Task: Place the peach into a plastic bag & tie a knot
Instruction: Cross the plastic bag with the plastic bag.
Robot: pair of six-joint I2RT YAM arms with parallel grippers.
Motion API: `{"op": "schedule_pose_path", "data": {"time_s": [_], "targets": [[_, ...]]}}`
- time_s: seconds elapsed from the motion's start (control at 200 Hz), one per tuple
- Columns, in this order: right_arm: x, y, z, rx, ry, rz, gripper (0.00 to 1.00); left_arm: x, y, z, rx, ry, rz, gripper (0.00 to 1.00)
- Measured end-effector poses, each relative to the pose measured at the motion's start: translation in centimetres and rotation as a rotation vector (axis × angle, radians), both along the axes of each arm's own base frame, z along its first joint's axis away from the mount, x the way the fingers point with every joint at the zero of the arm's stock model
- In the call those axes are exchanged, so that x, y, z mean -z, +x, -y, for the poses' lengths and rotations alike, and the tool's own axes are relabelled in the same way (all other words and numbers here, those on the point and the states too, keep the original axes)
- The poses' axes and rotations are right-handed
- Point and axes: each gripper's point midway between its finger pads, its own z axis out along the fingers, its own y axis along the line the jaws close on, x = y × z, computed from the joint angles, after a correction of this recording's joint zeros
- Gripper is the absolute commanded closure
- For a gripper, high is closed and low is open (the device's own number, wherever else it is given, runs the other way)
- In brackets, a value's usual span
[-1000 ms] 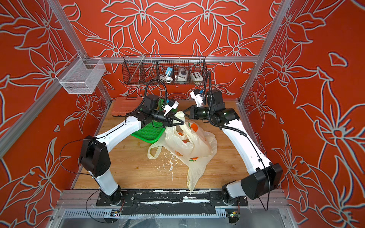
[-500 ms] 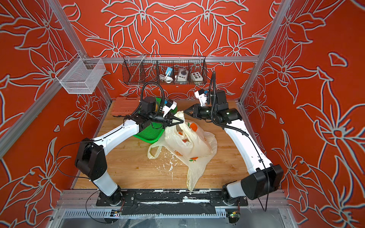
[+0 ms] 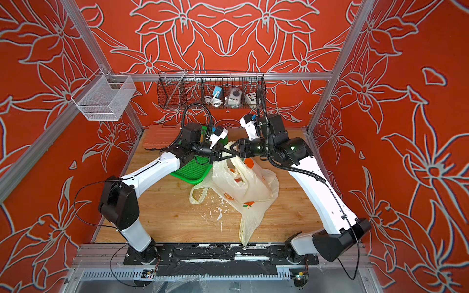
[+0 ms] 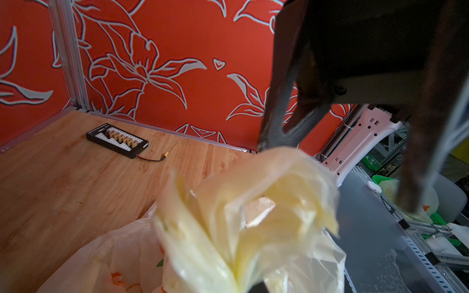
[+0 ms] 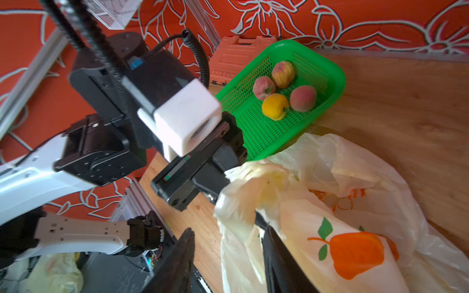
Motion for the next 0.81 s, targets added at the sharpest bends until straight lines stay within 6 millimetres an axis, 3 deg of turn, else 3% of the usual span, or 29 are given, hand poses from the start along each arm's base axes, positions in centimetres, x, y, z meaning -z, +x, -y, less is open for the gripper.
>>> {"op": "schedule_pose_path", "data": {"time_s": [0.14,0.21,0.335,0.41,0.621,0.806], "targets": [[1.0,0.4,-0.6,-0.01,-0.027,-0.006,1.0,0.2,0.1,0.1,0.003,0.006,-0.021,0.95],[0.9,0.1,-0.9,-0.032,-0.023,-0.003,1.0,0.2,0.1,0.2,0.007,0.007,-0.025,0.88],[0.5,-1.1,-2.1,-0.102,0.01,-0.014,1.0,0.0,0.0,0.2,0.015,0.006,-0.037,0.65],[0.1,-1.9,-2.9,-0.143,0.038,-0.022,1.0,0.1,-0.2,0.2,0.025,0.002,-0.033,0.59],[-0.9,-2.2,-4.9,-0.204,0.154,-0.07,1.0,1.6,-1.3,0.4,0.056,0.001,-0.037,0.55],[0.4,-1.5,-6.1,-0.212,0.205,-0.148,1.0,1.9,-1.2,0.4,0.053,-0.014,-0.005,0.55]]}}
